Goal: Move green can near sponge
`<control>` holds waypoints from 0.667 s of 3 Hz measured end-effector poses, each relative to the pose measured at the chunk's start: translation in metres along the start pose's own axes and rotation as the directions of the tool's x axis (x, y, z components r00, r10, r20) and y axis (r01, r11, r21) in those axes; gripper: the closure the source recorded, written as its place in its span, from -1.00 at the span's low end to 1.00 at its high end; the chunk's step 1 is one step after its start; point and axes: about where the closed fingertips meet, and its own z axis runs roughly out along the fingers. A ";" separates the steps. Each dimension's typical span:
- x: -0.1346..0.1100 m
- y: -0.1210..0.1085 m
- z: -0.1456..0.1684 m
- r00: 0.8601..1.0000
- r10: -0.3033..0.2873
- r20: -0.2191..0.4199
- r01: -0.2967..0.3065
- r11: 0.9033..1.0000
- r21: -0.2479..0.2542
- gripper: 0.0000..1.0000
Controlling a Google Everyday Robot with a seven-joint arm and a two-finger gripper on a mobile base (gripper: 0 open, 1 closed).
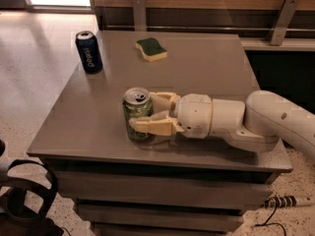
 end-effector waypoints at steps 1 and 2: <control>0.000 0.000 0.000 1.000 0.000 0.000 0.000 1.000 0.000 1.00; -0.010 -0.023 -0.002 1.000 0.016 -0.016 -0.016 1.000 0.005 1.00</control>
Offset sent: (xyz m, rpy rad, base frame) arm 0.0631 -0.0234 0.0299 -0.0339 0.0566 -0.0271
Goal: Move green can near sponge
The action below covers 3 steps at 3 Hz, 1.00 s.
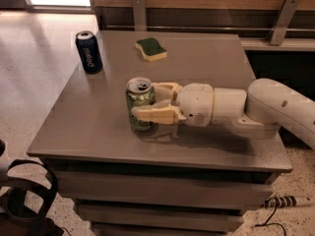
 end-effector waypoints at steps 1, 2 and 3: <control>-0.017 -0.047 -0.006 0.999 0.031 -0.021 -0.031 0.999 0.030 1.00; -0.035 -0.093 -0.009 0.998 0.045 -0.033 -0.042 0.997 0.067 1.00; -0.057 -0.143 -0.014 0.998 0.029 -0.049 -0.023 0.992 0.124 1.00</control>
Offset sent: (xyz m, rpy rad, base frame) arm 0.1531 -0.0475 0.0644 -0.0366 0.0595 -0.1331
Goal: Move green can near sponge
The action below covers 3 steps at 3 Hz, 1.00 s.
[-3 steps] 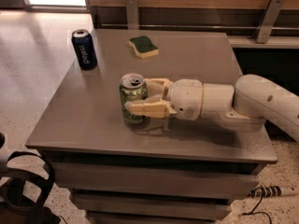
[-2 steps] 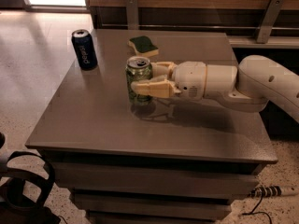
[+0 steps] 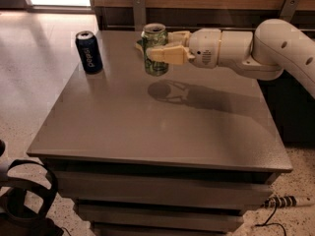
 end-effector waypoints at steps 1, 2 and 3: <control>-0.016 -0.047 -0.002 1.000 -0.021 -0.004 0.021 0.998 0.057 1.00; -0.017 -0.101 -0.010 1.000 0.000 0.012 -0.002 0.991 0.137 1.00; -0.001 -0.140 -0.025 0.999 0.026 0.042 -0.035 0.977 0.212 1.00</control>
Offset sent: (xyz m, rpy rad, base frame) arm 0.1491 -0.0774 0.0171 0.0295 -0.0035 -0.2431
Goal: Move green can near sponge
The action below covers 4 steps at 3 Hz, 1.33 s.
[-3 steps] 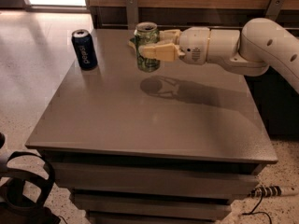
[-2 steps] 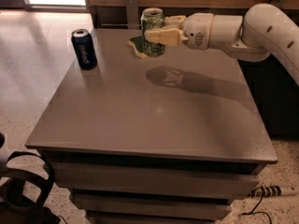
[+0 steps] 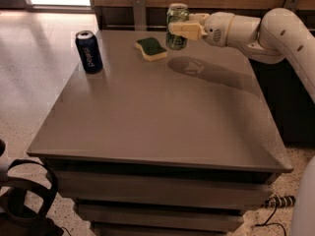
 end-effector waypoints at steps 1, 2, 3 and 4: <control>0.024 -0.033 -0.017 1.000 0.020 0.008 -0.021 0.996 0.091 1.00; 0.047 -0.050 -0.033 1.000 0.022 0.001 -0.022 0.984 0.174 1.00; 0.065 -0.061 -0.036 1.000 0.005 -0.020 0.000 0.972 0.235 1.00; 0.069 -0.066 -0.025 0.999 -0.029 -0.027 0.034 0.968 0.250 1.00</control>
Offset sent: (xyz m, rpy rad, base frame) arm 0.0301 -0.0978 -0.0803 -0.0125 0.0166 -0.3052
